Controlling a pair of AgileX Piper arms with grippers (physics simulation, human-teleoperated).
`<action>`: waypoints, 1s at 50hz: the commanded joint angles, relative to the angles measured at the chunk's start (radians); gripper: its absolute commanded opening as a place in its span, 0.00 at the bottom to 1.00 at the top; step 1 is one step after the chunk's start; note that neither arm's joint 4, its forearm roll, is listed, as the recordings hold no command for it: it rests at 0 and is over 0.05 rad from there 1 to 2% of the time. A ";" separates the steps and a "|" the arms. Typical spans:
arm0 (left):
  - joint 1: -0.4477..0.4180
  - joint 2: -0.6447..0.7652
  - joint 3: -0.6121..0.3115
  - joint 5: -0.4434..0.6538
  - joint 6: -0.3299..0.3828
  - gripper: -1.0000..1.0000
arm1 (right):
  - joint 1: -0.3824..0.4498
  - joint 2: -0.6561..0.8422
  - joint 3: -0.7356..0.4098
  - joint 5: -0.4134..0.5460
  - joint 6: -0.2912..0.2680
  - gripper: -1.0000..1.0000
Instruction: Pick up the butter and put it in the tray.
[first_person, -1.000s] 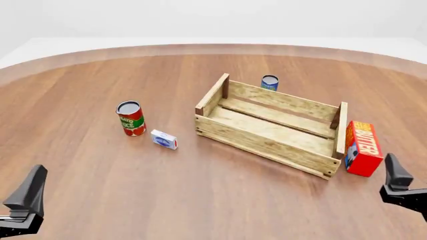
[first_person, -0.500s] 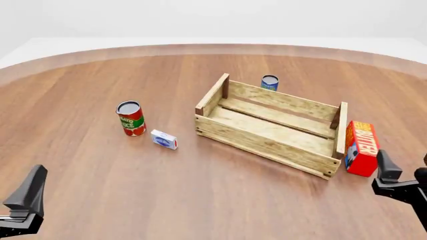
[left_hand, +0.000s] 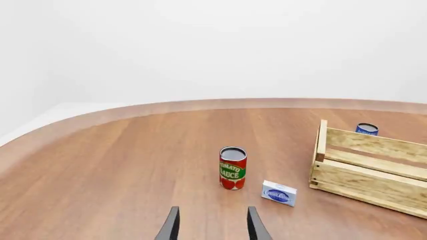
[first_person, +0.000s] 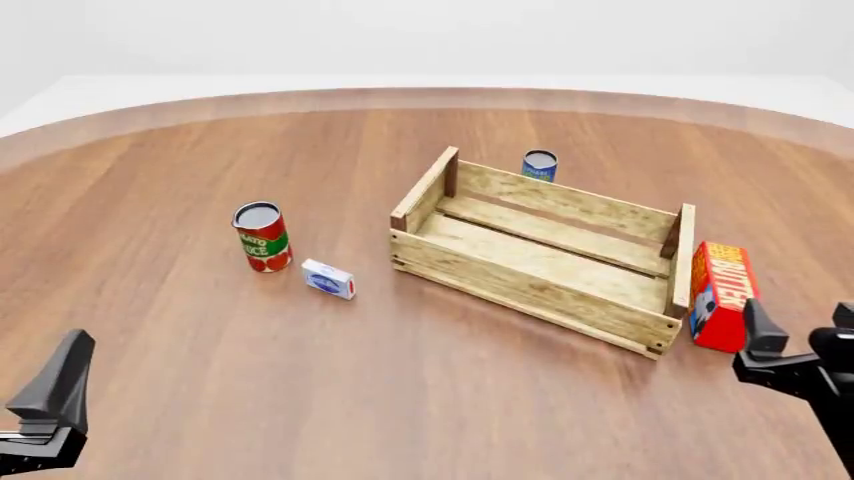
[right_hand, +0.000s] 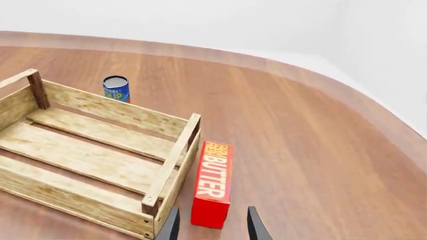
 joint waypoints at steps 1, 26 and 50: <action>0.000 0.000 0.000 0.000 0.000 1.00 | -0.008 0.101 0.000 -0.087 -0.006 1.00; 0.000 0.000 0.000 0.000 0.000 1.00 | -0.001 0.327 0.000 -0.279 -0.016 1.00; 0.000 0.000 0.000 0.000 0.000 1.00 | 0.006 0.478 0.000 -0.418 -0.013 1.00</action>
